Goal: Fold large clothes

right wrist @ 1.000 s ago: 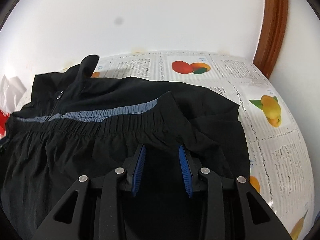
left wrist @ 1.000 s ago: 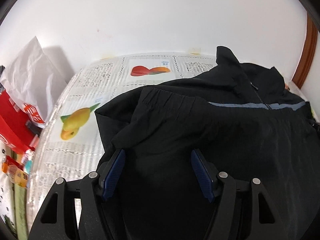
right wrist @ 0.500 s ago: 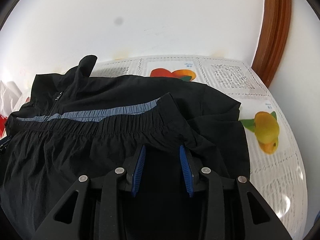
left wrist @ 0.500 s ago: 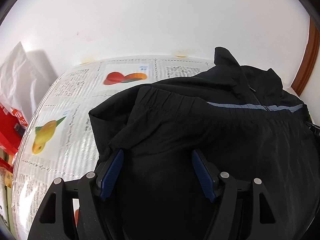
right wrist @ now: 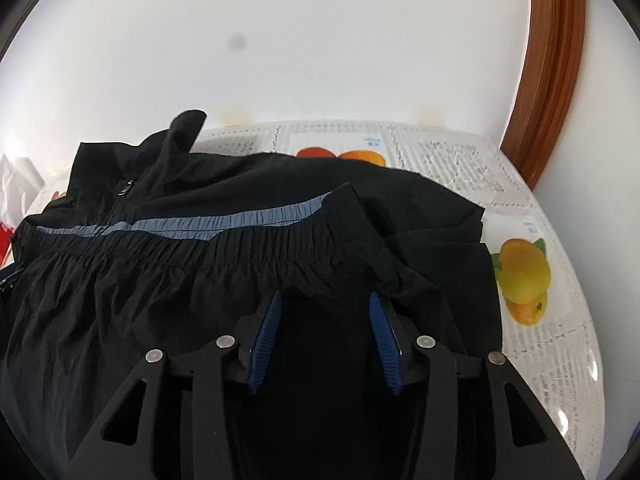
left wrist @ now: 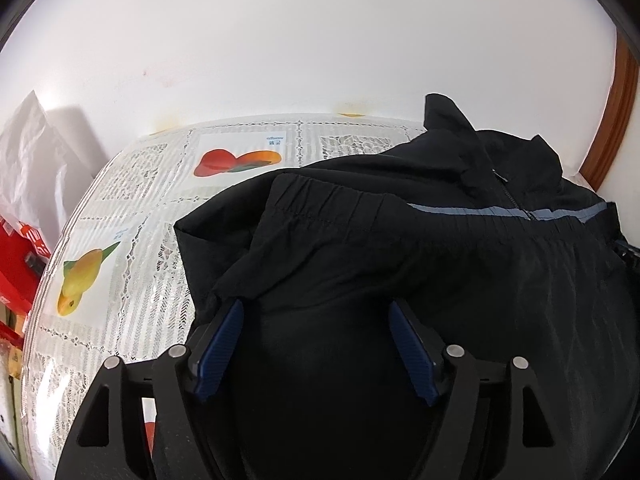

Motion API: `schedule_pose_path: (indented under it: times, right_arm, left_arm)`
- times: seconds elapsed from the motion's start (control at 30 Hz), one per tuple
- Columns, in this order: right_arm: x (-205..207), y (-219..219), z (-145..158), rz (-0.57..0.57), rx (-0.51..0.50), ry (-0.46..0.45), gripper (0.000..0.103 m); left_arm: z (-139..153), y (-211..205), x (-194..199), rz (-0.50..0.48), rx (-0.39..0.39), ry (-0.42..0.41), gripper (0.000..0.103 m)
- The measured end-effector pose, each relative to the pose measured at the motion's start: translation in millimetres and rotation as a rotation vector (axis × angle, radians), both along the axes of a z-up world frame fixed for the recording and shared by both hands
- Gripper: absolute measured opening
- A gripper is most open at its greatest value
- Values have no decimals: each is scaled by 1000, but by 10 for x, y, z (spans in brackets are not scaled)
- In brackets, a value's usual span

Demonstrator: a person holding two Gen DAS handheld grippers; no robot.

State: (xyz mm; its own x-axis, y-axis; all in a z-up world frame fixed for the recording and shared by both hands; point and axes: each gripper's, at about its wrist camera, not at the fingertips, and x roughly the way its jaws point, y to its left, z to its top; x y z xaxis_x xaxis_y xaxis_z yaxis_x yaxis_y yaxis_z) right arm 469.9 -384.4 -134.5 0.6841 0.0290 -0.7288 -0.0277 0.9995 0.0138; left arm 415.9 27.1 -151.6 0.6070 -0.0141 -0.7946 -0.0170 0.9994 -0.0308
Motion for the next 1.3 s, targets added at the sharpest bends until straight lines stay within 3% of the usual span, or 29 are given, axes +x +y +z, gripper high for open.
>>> schedule_pose_path:
  times: [0.1, 0.23, 0.4, 0.53, 0.67, 0.83, 1.03, 1.3]
  right_arm:
    - [-167, 133, 193, -10, 20, -26, 47]
    - [-384, 672, 365, 119, 79, -46, 59]
    - [-432, 1482, 191, 237, 78, 46, 59]
    - [-407, 1819, -15, 211, 46, 98, 50]
    - [-419, 1864, -78, 116, -42, 69, 43]
    - [-769, 1901, -70, 130, -80, 85, 42]
    - [-1626, 1782, -71, 122, -34, 54, 42]
    - [-2295, 1682, -95, 116, 7, 34, 42]
  left_arm:
    - [63, -13, -35, -10, 2, 12, 75]
    - [151, 52, -130, -15, -50, 24, 76]
    - [297, 196, -442, -19, -44, 18, 76]
    - [416, 328, -779, -33, -37, 6, 76]
    - [483, 551, -1166, -24, -47, -18, 76]
    - [477, 763, -1543, 0, -35, -9, 76]
    - [421, 986, -1902, 52, -62, 9, 76]
    - [330, 1084, -2347, 101, -63, 42, 76]
